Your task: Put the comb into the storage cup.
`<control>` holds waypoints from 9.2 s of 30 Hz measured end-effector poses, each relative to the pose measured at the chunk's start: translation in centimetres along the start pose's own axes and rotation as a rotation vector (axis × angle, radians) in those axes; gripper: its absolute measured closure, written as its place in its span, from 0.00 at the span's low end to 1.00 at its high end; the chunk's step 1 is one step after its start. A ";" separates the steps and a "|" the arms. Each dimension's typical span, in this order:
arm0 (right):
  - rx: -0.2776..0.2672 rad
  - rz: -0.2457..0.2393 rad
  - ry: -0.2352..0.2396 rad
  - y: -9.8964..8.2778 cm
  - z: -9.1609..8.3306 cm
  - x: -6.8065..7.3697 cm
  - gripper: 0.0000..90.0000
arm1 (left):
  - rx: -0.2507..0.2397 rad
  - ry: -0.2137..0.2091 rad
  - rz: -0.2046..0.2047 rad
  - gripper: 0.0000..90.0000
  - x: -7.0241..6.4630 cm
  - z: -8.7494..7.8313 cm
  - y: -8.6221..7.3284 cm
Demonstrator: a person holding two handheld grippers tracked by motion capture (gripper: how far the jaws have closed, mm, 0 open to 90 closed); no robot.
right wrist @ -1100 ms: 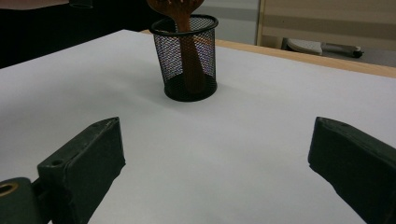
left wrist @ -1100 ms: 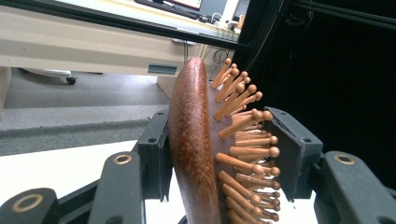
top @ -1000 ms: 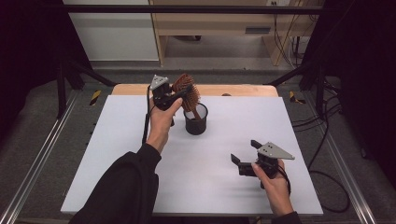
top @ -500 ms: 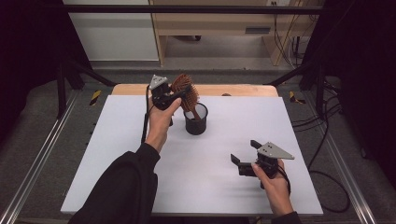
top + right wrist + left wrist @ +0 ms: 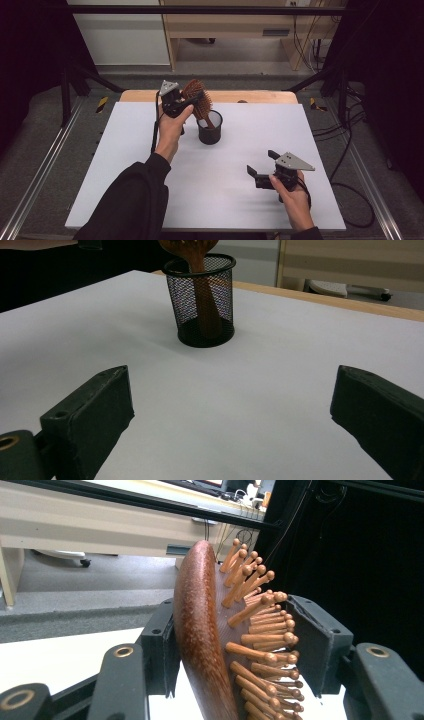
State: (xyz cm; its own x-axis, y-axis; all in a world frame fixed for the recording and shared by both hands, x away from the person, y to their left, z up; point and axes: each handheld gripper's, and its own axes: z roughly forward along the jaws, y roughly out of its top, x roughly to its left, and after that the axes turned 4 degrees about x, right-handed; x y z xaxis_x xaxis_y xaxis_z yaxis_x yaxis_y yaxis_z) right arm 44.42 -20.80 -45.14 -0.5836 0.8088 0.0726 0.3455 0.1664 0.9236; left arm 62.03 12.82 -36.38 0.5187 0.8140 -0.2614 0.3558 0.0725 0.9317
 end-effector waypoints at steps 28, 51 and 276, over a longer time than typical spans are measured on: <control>0.002 -0.002 0.003 0.0 0.0 0.0 0.04 | 0.010 0.020 -0.028 0.45 0.9 0.1 -0.1; 0.006 -0.002 0.009 -0.1 0.1 0.0 0.04 | 0.016 0.037 -0.040 0.41 1.6 0.1 -0.4; -0.052 -0.066 -0.064 -0.5 -1.4 -0.6 0.05 | -0.072 0.151 0.171 0.02 6.5 -24.1 -10.4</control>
State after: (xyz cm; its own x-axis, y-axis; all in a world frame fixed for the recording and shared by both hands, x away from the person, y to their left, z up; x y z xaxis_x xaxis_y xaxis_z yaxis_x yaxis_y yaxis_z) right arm 43.50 -22.18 -45.14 -0.5550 0.8318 -0.0113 0.2686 0.1921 0.9439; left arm 42.98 31.29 -41.67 0.4422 0.8947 -0.0628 0.2141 -0.0373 0.9761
